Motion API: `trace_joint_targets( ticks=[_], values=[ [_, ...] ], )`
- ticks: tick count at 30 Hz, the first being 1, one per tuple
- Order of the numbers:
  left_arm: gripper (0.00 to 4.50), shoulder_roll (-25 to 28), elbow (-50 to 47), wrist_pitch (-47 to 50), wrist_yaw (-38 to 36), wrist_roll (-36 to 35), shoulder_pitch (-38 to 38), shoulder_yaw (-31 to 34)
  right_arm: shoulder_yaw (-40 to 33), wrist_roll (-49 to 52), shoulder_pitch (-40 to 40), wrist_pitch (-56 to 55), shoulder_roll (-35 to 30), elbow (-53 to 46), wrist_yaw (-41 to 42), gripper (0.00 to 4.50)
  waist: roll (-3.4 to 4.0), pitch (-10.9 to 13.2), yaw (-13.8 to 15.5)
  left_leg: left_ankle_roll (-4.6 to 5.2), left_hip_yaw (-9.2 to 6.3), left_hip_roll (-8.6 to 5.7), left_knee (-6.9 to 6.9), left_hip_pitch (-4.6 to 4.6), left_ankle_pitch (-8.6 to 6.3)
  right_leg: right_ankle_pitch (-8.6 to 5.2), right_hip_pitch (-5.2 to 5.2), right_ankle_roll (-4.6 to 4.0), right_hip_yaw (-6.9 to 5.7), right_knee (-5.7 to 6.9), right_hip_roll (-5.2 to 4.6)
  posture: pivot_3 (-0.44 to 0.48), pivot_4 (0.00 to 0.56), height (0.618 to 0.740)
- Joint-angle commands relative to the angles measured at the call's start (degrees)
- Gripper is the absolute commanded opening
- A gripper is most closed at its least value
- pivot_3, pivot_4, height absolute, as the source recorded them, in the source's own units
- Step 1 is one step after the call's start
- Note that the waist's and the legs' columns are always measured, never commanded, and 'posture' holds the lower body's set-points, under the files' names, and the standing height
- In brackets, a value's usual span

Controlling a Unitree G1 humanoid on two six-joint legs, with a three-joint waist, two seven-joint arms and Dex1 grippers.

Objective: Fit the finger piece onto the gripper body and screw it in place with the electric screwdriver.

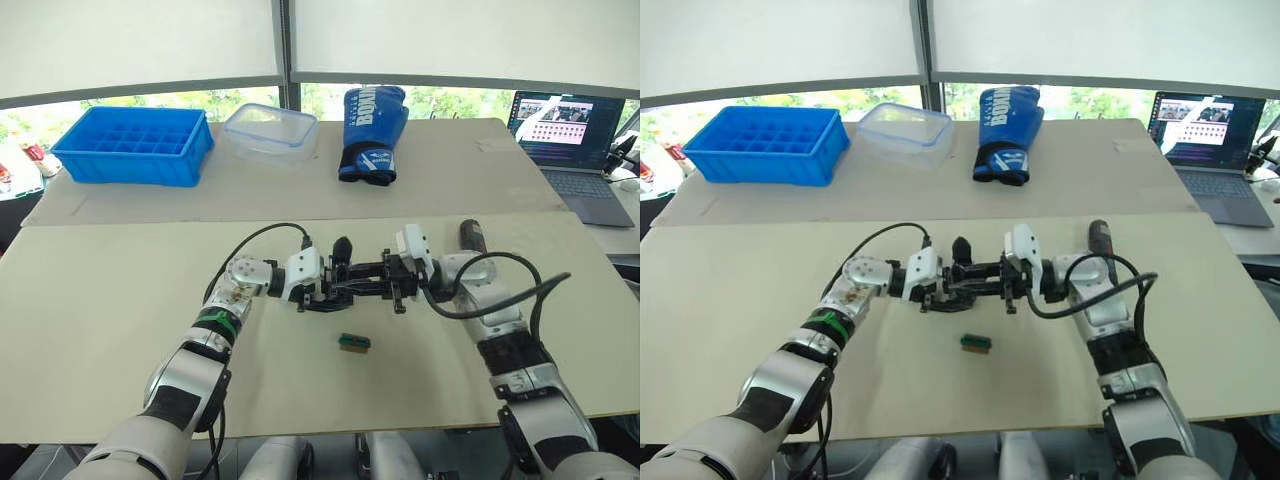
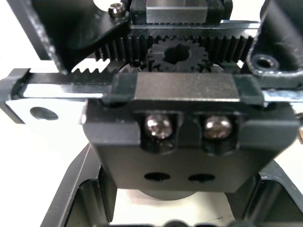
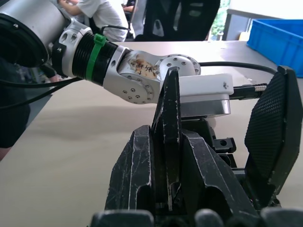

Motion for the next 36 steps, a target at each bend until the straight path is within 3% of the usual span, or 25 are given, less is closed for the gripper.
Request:
trace_joint_targets(
  ticks=[1, 5, 11, 17, 23, 31, 36],
  values=[
    [2.37, -0.23, -1.62, -0.98, -1.16, -0.54, -1.02, 0.62, 8.05, -10.07, 2.94, 4.12, -4.92, 3.96, 2.31, 0.36, 0.06, -0.08, 0.04, 0.00, 0.00, 0.00, -0.02, 0.07, 0.00, 0.00, 0.06, 0.00, 0.00, 0.00, 0.00, 0.000, 0.150, 0.740],
    [2.37, -0.43, -1.54, -0.86, -1.03, -0.34, -1.27, 0.76, 6.04, -7.32, 6.66, 10.22, -4.60, -1.67, -5.66, 0.36, 0.11, -0.45, 0.26, 0.02, -0.08, 0.00, -0.07, 0.22, -0.02, -0.02, 0.27, 0.01, -0.02, -0.01, -0.01, 0.000, 0.150, 0.740],
    [2.37, -0.60, -1.12, -0.79, -0.76, 0.04, -1.42, 0.98, 4.40, -3.20, 8.65, 21.60, -5.26, -10.42, -10.01, 0.36, 0.17, -0.81, 0.37, 0.03, -0.08, 0.00, -0.11, 0.22, -0.04, -0.02, 0.26, 0.01, -0.01, -0.03, -0.01, 0.000, 0.150, 0.740],
    [2.37, -0.38, -1.31, -0.63, -1.16, 0.11, -1.04, 0.91, 8.29, -8.10, 4.76, 16.74, -7.41, -4.66, -4.81, 0.35, 0.16, -0.81, 0.36, 0.07, -0.07, -0.01, -0.12, 0.21, -0.05, -0.02, 0.27, 0.01, -0.02, -0.10, 0.00, 0.000, 0.150, 0.740],
    [2.37, -0.51, -1.43, -0.63, -1.17, 0.04, -0.79, 0.94, 9.60, -7.19, 0.96, 20.09, -6.83, 0.89, -2.26, 0.35, 0.15, -0.83, 0.36, 0.08, -0.07, 0.02, -0.13, 0.21, -0.06, -0.02, 0.31, 0.01, -0.02, -0.52, 0.00, 0.000, 0.150, 0.740],
    [2.37, -0.47, -2.03, -0.50, -1.04, -0.08, -0.15, 1.01, 5.91, -7.15, 4.18, 25.10, -5.32, -4.20, -12.63, 0.35, 0.11, -1.29, 0.32, 0.07, -0.09, 0.05, -0.18, 0.23, -0.08, -0.02, 0.33, 0.01, 0.01, -0.62, 0.00, 0.000, 0.150, 0.740],
    [2.37, -0.40, -2.25, -0.35, -0.88, -0.18, -0.01, 1.07, 5.19, -7.83, 5.60, 23.30, -6.28, -6.69, -13.96, 0.35, 0.12, -1.40, 0.27, 0.03, -0.08, 0.05, -0.18, 0.23, -0.10, -0.02, 0.33, 0.01, 0.00, -0.63, 0.01, 0.000, 0.150, 0.740]
  ],
)
